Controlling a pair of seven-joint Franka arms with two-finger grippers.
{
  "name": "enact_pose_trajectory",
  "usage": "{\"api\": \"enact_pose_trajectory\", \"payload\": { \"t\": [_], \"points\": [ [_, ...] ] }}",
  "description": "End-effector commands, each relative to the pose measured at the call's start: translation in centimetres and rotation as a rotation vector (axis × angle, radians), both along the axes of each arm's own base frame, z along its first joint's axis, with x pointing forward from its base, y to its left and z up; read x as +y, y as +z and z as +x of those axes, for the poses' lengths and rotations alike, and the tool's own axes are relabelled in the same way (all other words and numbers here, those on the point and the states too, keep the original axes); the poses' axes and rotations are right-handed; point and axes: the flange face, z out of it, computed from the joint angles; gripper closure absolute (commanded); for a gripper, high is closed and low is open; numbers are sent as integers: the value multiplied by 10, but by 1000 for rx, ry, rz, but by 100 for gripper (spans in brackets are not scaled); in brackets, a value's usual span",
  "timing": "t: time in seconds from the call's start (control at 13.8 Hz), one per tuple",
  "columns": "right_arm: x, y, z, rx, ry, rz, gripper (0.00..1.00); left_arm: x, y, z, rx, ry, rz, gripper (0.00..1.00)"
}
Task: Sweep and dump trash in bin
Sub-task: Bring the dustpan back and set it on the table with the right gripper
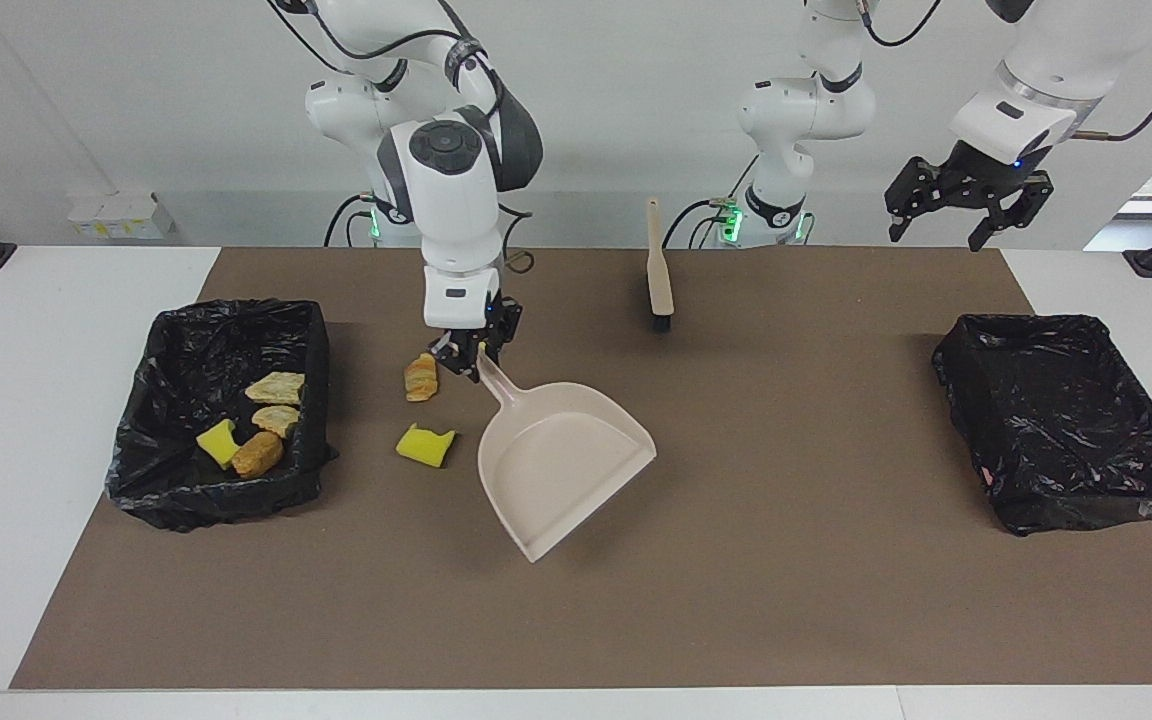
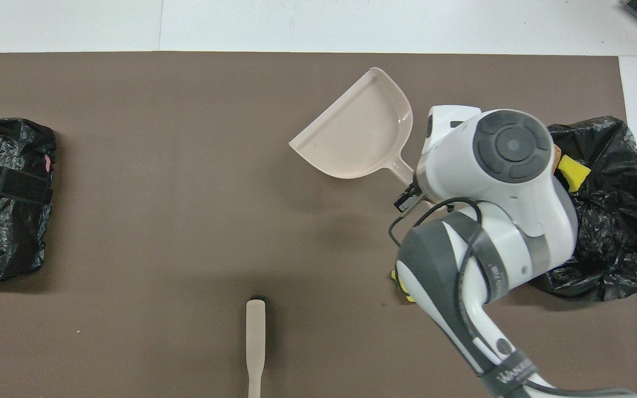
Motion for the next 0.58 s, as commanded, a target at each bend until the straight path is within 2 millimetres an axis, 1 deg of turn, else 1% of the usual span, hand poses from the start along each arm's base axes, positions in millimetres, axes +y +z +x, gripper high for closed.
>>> {"api": "enact_pose_trajectory", "payload": {
  "t": [0.0,0.07,0.29,0.43,0.51],
  "points": [
    [41,-28,8,-24,18,66,100,4,2,-6,-3,6,-7,0],
    [62,-33,0,-15,2,79,100,4,2,-6,-3,5,-7,0],
    [102,-41,-22,12,-223,101,100,4,2,-6,-3,6,-7,0],
    [127,-53,-36,34,-354,103,100,4,2,-6,-3,6,-7,0],
    [137,-59,-40,32,-418,102,100,4,2,-6,-3,5,-7,0]
  ]
}}
